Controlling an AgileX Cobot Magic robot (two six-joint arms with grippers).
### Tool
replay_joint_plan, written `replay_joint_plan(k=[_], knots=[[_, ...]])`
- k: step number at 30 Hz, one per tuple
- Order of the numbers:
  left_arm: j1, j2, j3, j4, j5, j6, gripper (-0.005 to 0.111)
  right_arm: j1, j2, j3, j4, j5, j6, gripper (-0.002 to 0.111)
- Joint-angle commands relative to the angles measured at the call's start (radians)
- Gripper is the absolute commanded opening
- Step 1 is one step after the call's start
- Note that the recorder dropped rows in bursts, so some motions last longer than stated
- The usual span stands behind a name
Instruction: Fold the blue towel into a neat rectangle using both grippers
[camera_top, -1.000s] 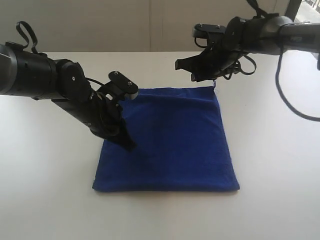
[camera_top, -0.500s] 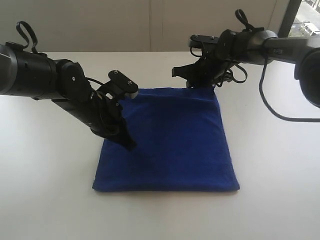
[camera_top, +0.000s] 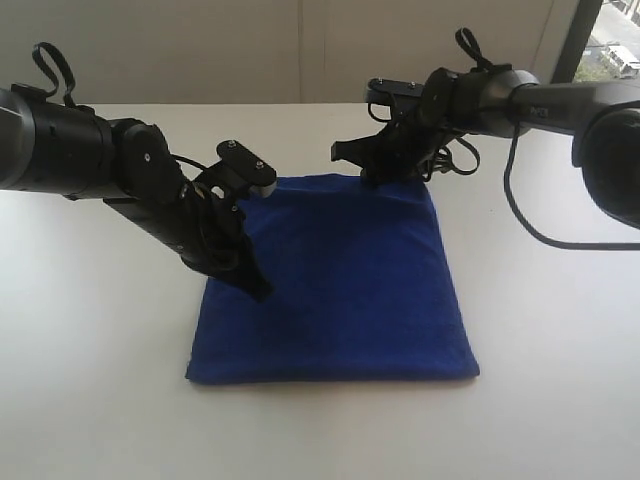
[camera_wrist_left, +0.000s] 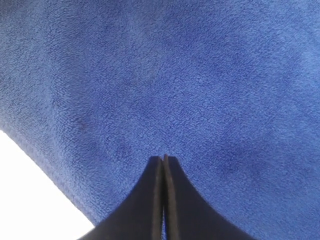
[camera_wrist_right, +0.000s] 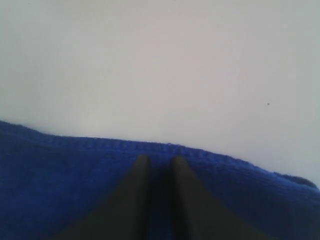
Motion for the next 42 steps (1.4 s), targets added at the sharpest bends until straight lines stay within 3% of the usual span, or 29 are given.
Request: replay_joint_plan(k=[1,22,36,38,42], knots=[[-0.005,-0.002,-0.002,-0.013,0.01,-0.008,0.0,0.001,0.02,0.0,-0.002,0.011,0.001,0.002],[-0.005,-0.002,-0.002,-0.013,0.012,-0.008,0.0,0.001,-0.072,0.0,-0.002,-0.027,-0.031,0.0],[-0.005,-0.002,-0.002,-0.013,0.016,-0.008,0.0,0.001,0.009,0.0,-0.03,-0.094,-0.035,0.0],[-0.005,-0.002,-0.002,-0.013,0.016,-0.008,0.0,0.001,0.014,0.0,-0.03,-0.094,-0.035,0.004],[-0.005,-0.002,-0.002,-0.013,0.016,-0.008,0.0,0.001,0.004,-0.006,-0.03,-0.091,-0.035,0.022]])
